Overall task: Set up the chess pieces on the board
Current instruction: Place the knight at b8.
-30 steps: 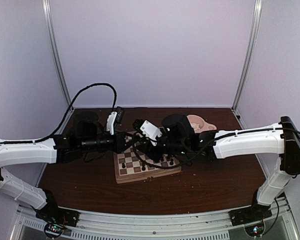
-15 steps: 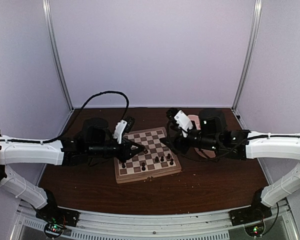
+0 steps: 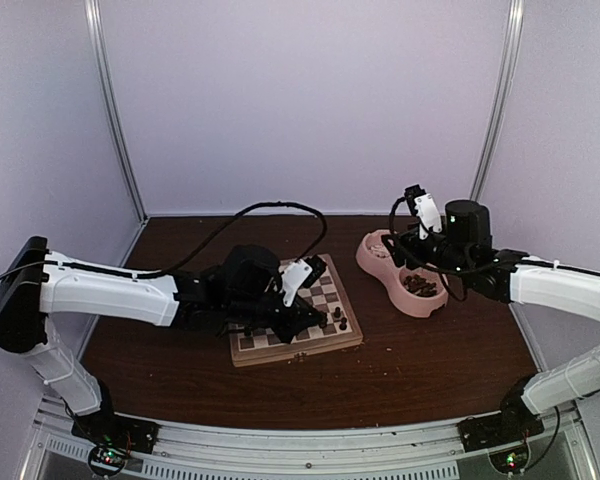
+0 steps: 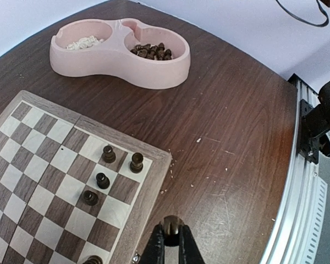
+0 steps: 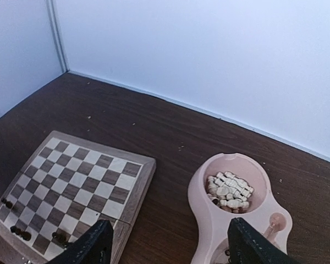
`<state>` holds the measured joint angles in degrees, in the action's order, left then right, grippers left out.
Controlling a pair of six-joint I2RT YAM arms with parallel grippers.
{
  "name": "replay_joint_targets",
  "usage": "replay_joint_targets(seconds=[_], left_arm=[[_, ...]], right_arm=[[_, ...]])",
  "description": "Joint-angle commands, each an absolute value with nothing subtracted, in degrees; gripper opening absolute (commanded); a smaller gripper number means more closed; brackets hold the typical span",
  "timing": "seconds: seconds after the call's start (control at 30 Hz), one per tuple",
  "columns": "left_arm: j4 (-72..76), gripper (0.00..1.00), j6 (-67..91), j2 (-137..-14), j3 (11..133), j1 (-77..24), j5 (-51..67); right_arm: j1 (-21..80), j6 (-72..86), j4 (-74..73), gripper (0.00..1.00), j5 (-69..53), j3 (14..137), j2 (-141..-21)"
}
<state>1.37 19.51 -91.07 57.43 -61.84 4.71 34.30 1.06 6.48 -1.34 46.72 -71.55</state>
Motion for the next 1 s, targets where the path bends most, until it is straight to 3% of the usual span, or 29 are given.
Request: replay_joint_targets(seconds=[0.0,0.3,0.97], left_arm=[[-2.1,0.0,17.2,-95.1,62.2,-62.2,2.4],[-6.4,0.0,16.6,-101.1,67.4,-63.0,-0.7],[-2.6,0.0,13.8,-107.3,68.6,-63.5,-6.6]], right_arm=[[31.2,8.4,12.5,0.76,-0.3,43.4,-73.0],[31.0,7.1,27.6,0.78,3.8,30.4,-69.5],[31.0,7.3,28.9,0.77,4.7,29.4,-70.2]])
